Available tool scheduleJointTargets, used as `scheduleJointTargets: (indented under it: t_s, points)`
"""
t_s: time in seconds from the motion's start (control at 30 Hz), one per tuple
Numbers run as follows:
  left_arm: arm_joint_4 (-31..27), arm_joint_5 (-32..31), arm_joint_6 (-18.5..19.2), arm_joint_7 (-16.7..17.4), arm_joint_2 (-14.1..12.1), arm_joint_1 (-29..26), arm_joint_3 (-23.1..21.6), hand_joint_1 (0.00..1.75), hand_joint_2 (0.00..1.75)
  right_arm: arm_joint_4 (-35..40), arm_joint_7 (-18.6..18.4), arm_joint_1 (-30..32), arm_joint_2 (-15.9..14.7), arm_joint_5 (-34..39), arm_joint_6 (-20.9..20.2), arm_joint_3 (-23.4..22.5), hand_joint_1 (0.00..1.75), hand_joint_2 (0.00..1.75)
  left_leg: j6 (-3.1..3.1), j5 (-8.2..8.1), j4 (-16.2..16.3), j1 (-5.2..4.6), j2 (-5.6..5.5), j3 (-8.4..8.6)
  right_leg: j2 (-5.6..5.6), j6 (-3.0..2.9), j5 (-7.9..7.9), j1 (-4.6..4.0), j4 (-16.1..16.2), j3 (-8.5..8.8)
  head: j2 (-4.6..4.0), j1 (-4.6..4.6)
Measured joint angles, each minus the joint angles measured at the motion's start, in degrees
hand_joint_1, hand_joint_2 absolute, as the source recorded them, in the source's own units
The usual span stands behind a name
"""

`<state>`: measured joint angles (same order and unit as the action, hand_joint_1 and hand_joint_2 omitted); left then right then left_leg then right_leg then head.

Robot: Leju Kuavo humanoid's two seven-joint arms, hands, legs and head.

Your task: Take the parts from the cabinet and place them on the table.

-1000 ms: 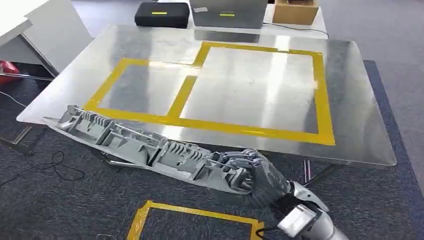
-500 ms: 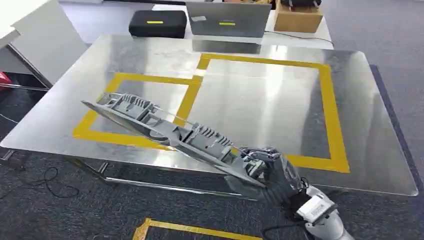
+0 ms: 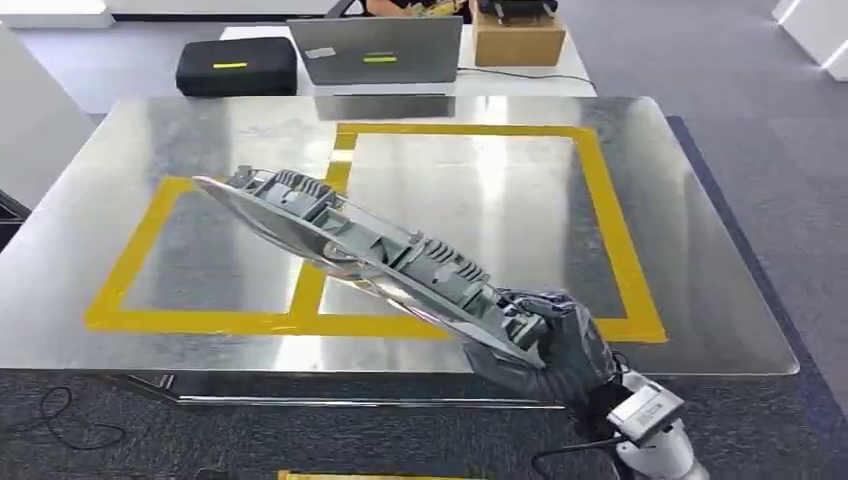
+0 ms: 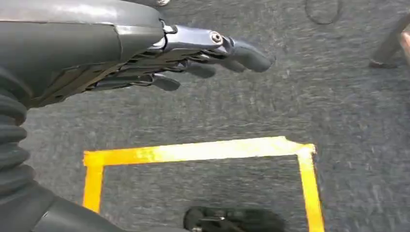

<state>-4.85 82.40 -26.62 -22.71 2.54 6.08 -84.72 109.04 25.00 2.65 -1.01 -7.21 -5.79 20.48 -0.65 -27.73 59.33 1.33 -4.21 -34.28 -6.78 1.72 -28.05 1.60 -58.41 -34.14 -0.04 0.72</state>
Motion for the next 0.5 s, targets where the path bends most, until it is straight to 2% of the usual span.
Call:
scheduleJointTargets:
  t_s: [0.03, 0.07, 0.1, 0.13, 0.17, 0.2, 0.23, 0.27, 0.3, 0.33, 0.37, 0.4, 0.43, 0.47, 0.5]
  points:
    - [0.0, -0.1, 0.0, 0.0, 0.0, 0.1, 0.0, 0.00, 1.75, 0.1, 0.0, 0.3, 0.0, 0.0, 0.0, -0.2, 1.75, 1.75, 0.28, 0.13, 0.1, -0.08, 0.47, 0.02, -0.49, 0.55, 0.21, 0.05, 0.3, 0.04, 0.02, -0.06]
    - [0.0, -0.2, 0.0, -0.1, 0.2, 0.3, -0.1, 0.00, 1.75, 0.4, 0.1, 0.5, 0.0, 0.0, 0.0, -0.4, 1.75, 1.75, 0.89, 0.53, -0.8, 0.49, 1.31, 0.45, -0.37, 0.90, -0.15, 0.05, 0.1, -0.44, 0.00, 0.00]
    - [0.0, -0.1, 0.0, -0.1, 0.2, 0.5, -0.2, 0.00, 1.75, 0.5, 0.2, 0.6, 0.0, 0.0, 0.0, -0.5, 1.75, 1.75, 1.15, 0.52, -1.0, 0.30, 1.95, 0.73, 2.88, 1.06, -0.97, -0.33, -1.1, -0.91, 0.00, -0.22]
    - [0.0, -0.1, 0.0, -0.2, 0.1, 0.6, -0.4, 0.00, 1.75, 0.6, 0.2, 0.4, 0.0, 0.0, 0.0, -0.5, 1.75, 1.75, 1.68, 0.44, -1.0, 0.13, 2.49, 0.86, 5.02, 1.16, -2.59, -0.39, -4.0, -2.33, 0.00, -0.85]
    - [0.0, -0.1, 0.0, -0.2, 0.0, 0.6, -0.4, 0.00, 1.75, 0.6, 0.2, 0.3, 0.0, 0.0, 0.0, -0.6, 1.75, 1.75, 1.89, 0.30, -1.0, -0.07, 3.29, 0.89, 6.12, 1.30, -4.72, -0.37, -8.7, -4.67, 0.00, -0.91]
    - [0.0, -0.1, 0.0, -0.2, 0.0, 0.5, -0.5, 0.00, 1.75, 0.6, 0.3, 0.4, 0.0, 0.0, 0.0, -0.6, 1.75, 1.75, 2.08, 0.18, -0.9, -0.27, 4.13, 0.96, 6.45, 1.42, -6.73, -0.35, -13.5, -7.16, 0.02, -0.89]
    - [0.0, -0.1, 0.1, -0.2, 0.0, 0.4, -0.5, 0.00, 1.75, 0.6, 0.3, 0.5, 0.0, 0.0, -0.1, -0.7, 1.75, 1.75, 2.19, 0.08, -0.9, -0.43, 4.94, 0.98, 6.47, 1.48, -7.74, -0.36, -17.1, -9.08, 0.00, -0.89]
    - [0.0, -0.1, 0.1, -0.2, 0.0, 0.4, -0.7, 0.00, 1.75, 0.6, 0.3, 0.7, 0.0, -0.1, -0.1, -0.9, 1.75, 1.75, 2.27, -0.01, -0.9, -0.55, 5.56, 1.05, 6.49, 1.46, -7.22, -0.39, -17.8, -9.61, 0.00, -0.94]
    - [0.0, -0.1, 0.1, -0.2, 0.0, 0.5, -0.9, 0.00, 1.75, 0.6, 0.2, 0.8, 0.0, -0.1, -0.1, -1.0, 1.75, 1.75, 2.25, -0.16, -0.9, -0.65, 6.20, 1.20, 6.55, 1.38, -5.32, -0.40, -15.7, -8.58, 0.00, -0.89]
    - [0.0, -0.1, 0.1, -0.2, 0.0, 0.5, -0.9, 0.00, 1.75, 0.6, 0.2, 0.8, 0.0, -0.1, -0.1, -1.1, 1.75, 1.75, 2.18, -0.30, -0.9, -0.73, 6.46, 1.40, 6.77, 1.19, -2.82, -0.44, -11.4, -6.30, 0.00, -0.94]
    - [0.0, -0.1, 0.1, -0.2, 0.0, 0.6, -1.0, 0.00, 1.75, 0.7, 0.2, 0.8, 0.0, -0.2, 0.0, -1.1, 1.75, 1.75, 1.96, -0.53, -0.9, -0.76, 6.73, 1.75, 7.22, 0.87, -0.15, -0.48, -5.4, -3.04, 0.00, -0.89]
    - [0.0, -0.1, 0.1, -0.2, 0.0, 0.6, -1.0, 0.00, 1.75, 0.9, 0.3, 0.8, 0.0, -0.6, 0.2, -1.1, 1.75, 1.75, 1.67, -0.72, -0.9, -0.80, 6.96, 2.02, 7.88, 0.55, 0.45, -0.65, -0.4, -0.52, 0.02, -0.91]
    - [0.0, -0.1, 0.1, -0.2, 0.1, 0.7, -1.0, 0.00, 1.75, 0.9, 0.3, 0.7, 0.1, -1.1, 0.4, -1.1, 1.75, 1.75, 1.40, -0.84, -0.8, -1.17, 7.25, 1.80, 8.07, 0.35, -0.20, -1.13, 0.1, 0.67, 0.00, -0.83]
    - [0.0, 0.0, 0.1, -0.2, -0.1, 0.8, -1.0, 0.00, 1.75, 1.2, 0.5, 0.8, 0.2, -2.0, 0.9, -1.1, 1.75, 1.75, 1.59, -1.07, -0.3, -1.31, 7.24, 1.69, 7.95, 0.65, 0.36, -0.86, 0.5, 0.65, 0.00, -0.82]
    - [0.0, -0.1, 0.1, -0.2, -0.1, 0.9, -1.1, 0.00, 1.75, 1.3, 0.6, 0.9, 0.2, -3.2, 1.5, -1.1, 1.75, 1.75, 1.95, -0.91, -0.3, -1.23, 7.23, 1.77, 7.93, 0.69, 0.31, -0.94, 0.5, 0.65, 0.00, -0.70]
